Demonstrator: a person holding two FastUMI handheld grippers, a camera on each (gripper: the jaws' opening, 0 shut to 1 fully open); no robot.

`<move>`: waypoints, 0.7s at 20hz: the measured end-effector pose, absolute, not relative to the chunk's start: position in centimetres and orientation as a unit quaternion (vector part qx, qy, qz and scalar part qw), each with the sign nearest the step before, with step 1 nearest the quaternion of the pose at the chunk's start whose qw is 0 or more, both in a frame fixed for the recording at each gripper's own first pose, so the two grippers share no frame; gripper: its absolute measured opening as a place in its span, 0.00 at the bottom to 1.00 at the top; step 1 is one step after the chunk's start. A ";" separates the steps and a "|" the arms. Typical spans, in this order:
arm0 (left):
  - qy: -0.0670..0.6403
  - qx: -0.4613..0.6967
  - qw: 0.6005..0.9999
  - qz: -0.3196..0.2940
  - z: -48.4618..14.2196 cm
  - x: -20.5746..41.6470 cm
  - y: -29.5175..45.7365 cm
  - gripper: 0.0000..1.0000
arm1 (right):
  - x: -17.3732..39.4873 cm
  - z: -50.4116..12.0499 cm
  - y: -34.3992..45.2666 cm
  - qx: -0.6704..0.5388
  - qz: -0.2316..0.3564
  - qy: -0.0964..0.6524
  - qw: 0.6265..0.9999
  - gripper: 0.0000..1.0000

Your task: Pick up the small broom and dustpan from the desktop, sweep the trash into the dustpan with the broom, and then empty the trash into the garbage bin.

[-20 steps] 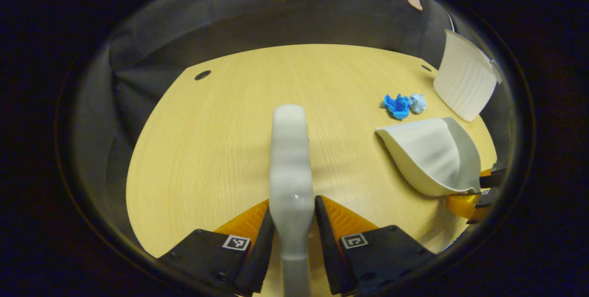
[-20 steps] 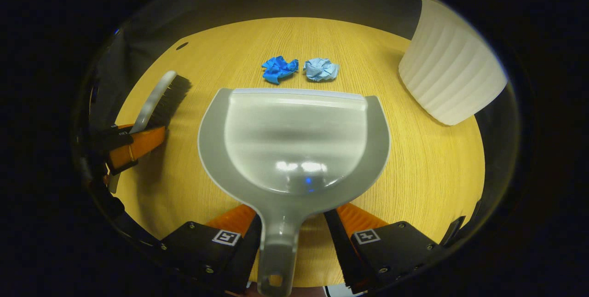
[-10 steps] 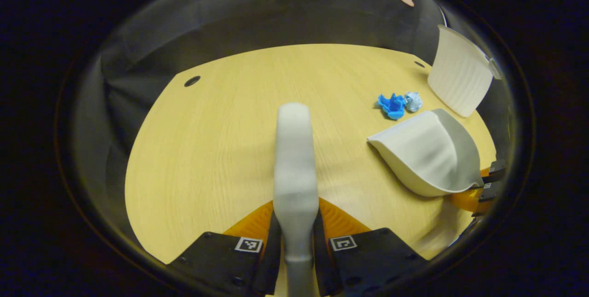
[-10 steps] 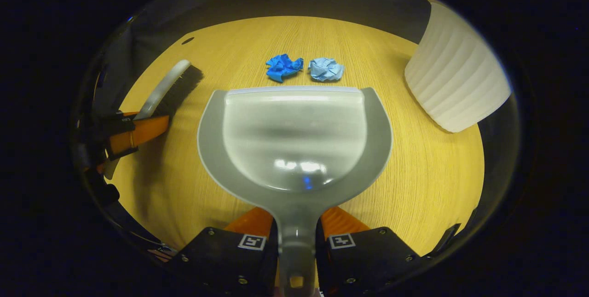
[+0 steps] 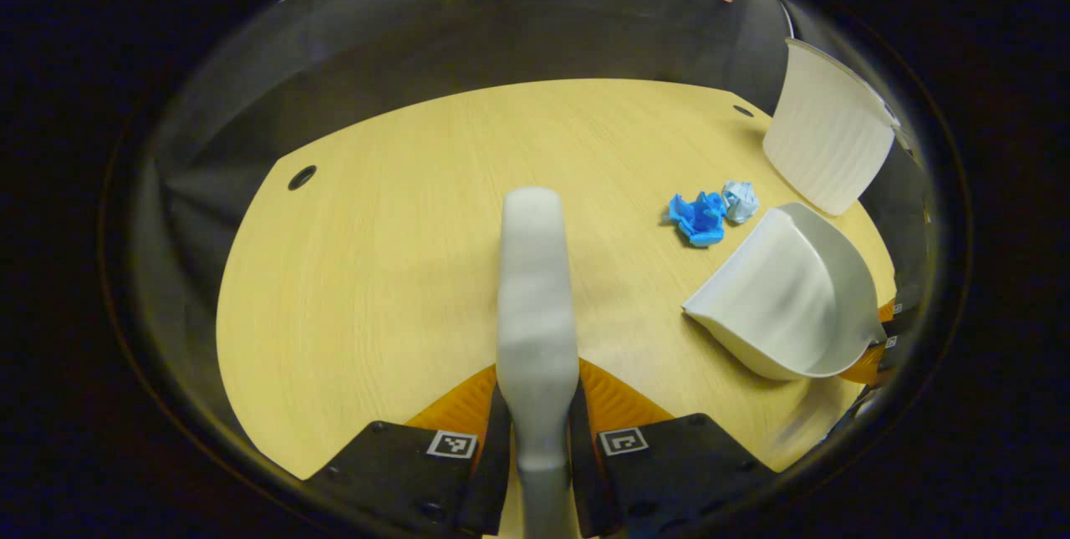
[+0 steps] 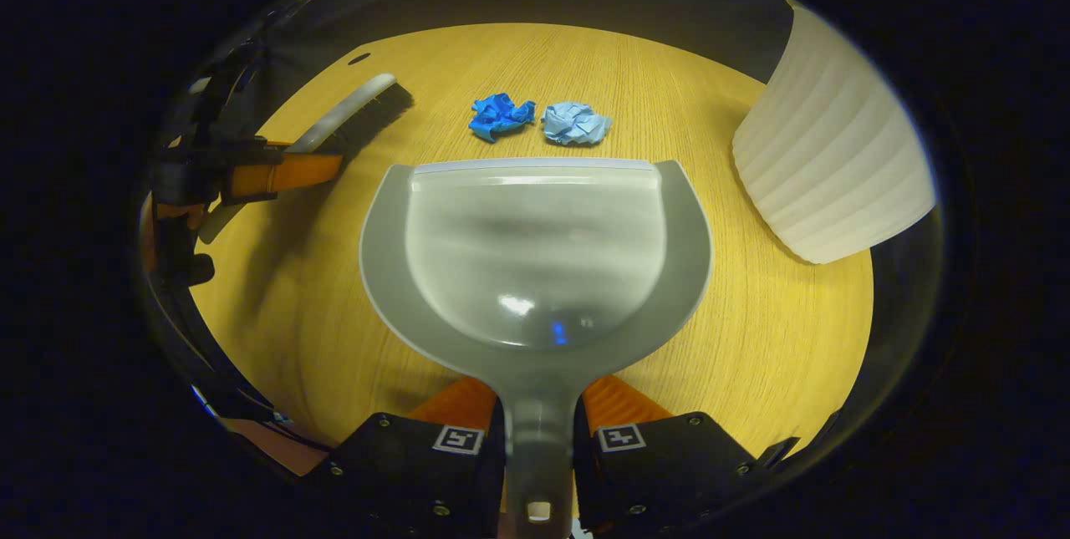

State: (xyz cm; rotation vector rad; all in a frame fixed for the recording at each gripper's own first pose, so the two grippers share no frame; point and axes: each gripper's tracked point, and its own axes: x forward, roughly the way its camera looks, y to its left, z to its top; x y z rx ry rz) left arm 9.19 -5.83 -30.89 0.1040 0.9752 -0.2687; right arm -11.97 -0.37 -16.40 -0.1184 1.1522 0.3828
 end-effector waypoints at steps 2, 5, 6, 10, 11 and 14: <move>0.466 0.061 0.871 -0.143 -30.8 10.3 -6.9 0.36 | -11.6 -16.4 -1.3 -0.060 0.191 0.540 0.817 0.35; 0.462 0.081 0.868 -0.163 -30.9 11.8 -8.5 0.41 | -11.1 -16.4 -2.4 -0.071 0.208 0.539 0.813 0.35; 0.460 0.086 0.867 -0.169 -30.9 12.3 -9.1 0.40 | -10.9 -16.6 -2.7 -0.076 0.214 0.538 0.812 0.35; 0.458 0.093 0.862 -0.196 -30.8 13.9 -11.6 0.39 | -10.6 -16.9 -3.9 -0.101 0.233 0.532 0.808 0.35; 0.458 0.096 0.860 -0.202 -30.9 14.3 -12.1 0.36 | -10.6 -16.9 -4.0 -0.103 0.237 0.531 0.807 0.35; 0.456 0.102 0.854 -0.227 -30.4 15.2 -14.3 0.39 | -10.3 -16.9 -4.0 -0.102 0.242 0.530 0.806 0.35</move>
